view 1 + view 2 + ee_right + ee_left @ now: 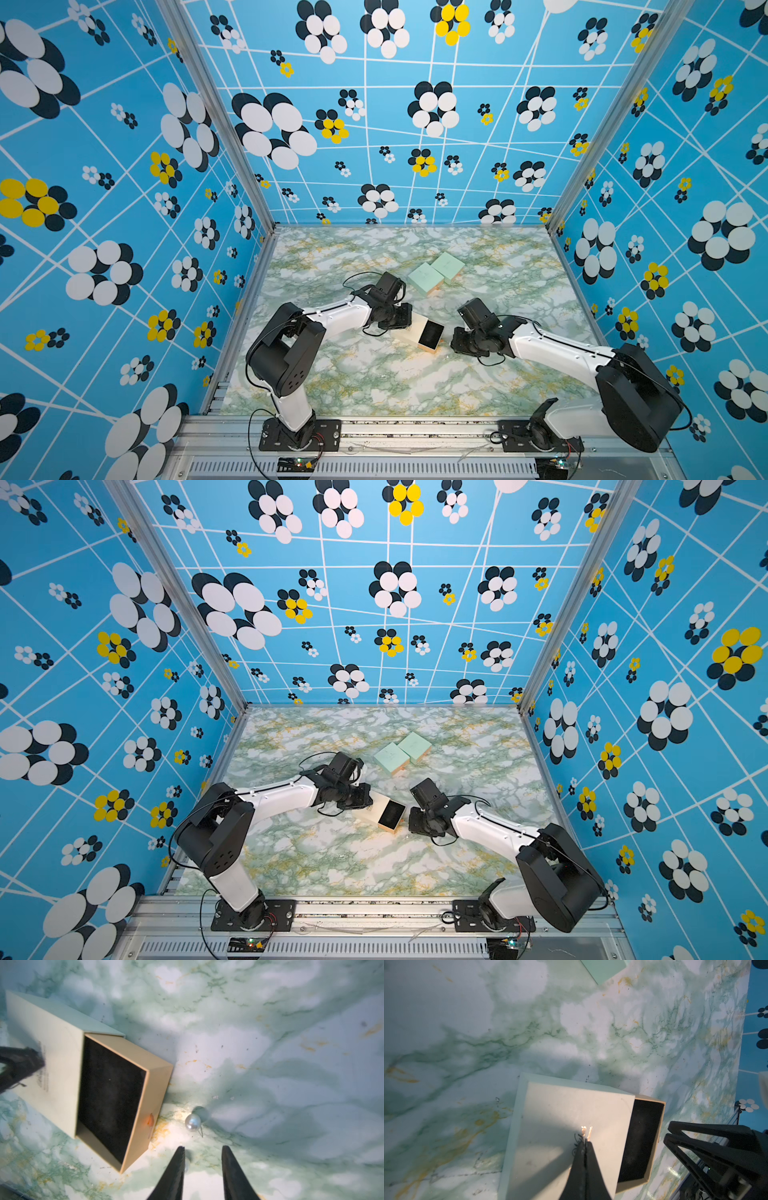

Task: Take out the earrings from the drawer-style jewelry box
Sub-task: Place the earring at the center of the board, then close the drawer of the jewelry box.

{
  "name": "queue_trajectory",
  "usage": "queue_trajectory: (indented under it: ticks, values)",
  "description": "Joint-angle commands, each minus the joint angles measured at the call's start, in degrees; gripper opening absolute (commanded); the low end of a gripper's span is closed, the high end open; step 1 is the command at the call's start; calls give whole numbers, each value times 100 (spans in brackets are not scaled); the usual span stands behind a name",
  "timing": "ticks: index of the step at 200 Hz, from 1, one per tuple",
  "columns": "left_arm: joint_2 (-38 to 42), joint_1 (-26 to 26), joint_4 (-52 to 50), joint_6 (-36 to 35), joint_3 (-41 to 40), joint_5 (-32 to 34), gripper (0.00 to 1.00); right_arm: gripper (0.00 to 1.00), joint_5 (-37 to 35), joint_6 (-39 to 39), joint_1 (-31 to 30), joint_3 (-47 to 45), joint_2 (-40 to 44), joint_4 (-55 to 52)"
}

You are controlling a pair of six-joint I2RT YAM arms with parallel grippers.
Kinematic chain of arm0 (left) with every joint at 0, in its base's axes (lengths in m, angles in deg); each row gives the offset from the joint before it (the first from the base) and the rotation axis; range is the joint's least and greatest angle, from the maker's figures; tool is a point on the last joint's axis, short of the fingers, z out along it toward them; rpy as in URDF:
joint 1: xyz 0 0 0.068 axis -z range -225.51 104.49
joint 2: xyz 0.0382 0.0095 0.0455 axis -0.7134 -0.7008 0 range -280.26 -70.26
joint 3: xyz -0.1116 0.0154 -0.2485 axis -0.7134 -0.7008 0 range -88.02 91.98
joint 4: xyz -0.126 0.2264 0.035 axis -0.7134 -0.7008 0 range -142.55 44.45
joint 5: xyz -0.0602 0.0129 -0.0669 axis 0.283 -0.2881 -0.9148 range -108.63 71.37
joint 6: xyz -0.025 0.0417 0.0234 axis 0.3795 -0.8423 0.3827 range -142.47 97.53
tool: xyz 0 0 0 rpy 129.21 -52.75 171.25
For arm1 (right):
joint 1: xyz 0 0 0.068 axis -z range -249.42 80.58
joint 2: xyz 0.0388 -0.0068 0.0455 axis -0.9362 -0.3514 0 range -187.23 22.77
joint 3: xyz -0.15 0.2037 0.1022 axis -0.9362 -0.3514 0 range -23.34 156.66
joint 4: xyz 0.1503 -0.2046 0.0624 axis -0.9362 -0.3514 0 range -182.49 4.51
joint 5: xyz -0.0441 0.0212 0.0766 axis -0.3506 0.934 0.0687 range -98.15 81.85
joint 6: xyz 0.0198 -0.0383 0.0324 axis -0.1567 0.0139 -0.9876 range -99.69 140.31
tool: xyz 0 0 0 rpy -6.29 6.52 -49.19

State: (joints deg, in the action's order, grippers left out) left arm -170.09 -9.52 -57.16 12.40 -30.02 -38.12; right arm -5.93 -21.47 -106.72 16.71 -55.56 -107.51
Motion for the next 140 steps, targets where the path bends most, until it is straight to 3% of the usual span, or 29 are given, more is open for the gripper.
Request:
queue_trajectory:
  ticks: [1,58,110,140]
  values:
    - [-70,-107,-497,-101,-38,164,0,34,-225,139,21,277,210,-416]
    - [563,-459,-767,-339,475,-128,0,31,-259,205,19,539,54,-587]
    - [484,-1092,-748,-455,71,-36,0,20,-239,273,21,721,-274,-591]
    - [411,-1178,-640,-411,-122,58,0,15,-155,346,25,811,-468,-584]
